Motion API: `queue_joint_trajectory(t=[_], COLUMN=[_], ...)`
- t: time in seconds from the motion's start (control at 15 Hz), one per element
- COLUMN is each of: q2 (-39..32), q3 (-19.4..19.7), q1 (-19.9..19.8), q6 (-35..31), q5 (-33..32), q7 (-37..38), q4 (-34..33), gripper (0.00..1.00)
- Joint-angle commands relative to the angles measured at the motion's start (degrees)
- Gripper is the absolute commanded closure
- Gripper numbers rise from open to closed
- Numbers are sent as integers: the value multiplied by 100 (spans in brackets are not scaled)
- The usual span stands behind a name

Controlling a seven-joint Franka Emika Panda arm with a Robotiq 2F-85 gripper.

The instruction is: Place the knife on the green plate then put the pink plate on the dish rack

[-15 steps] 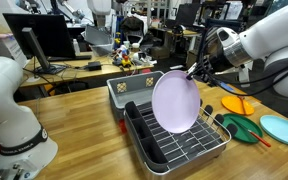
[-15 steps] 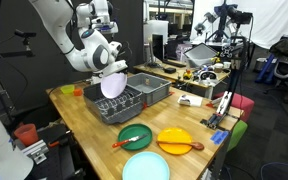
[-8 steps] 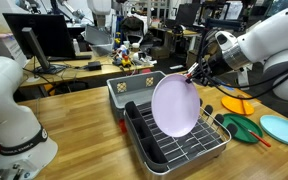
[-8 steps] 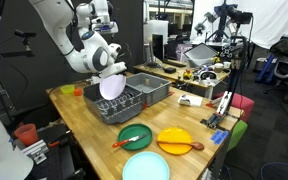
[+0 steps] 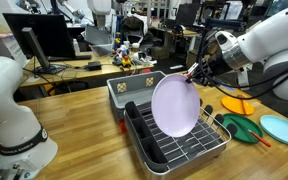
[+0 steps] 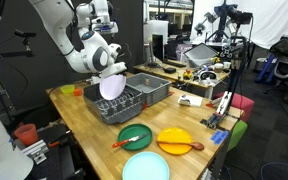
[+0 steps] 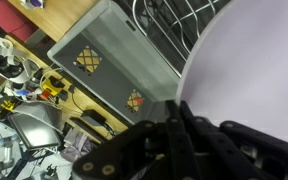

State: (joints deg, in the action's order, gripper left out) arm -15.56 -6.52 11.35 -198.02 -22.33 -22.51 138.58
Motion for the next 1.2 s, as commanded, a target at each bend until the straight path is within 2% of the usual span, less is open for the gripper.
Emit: queue_joint_trajectory(t=[0.0, 0.07, 0.47, 0.87, 1.07, 1.13], q2=[0, 50, 461, 1001, 1017, 943], q3=[0, 112, 481, 857, 766, 740], q1=[0, 96, 445, 1007, 1069, 974], q6=[0, 0, -9, -6, -2, -1], q5=[0, 89, 449, 1491, 1755, 1547], q7=[0, -103, -630, -1533, -1523, -1384], q4=[0, -11, -215, -114, -84, -214], gripper=[95, 99, 99, 99, 99, 99])
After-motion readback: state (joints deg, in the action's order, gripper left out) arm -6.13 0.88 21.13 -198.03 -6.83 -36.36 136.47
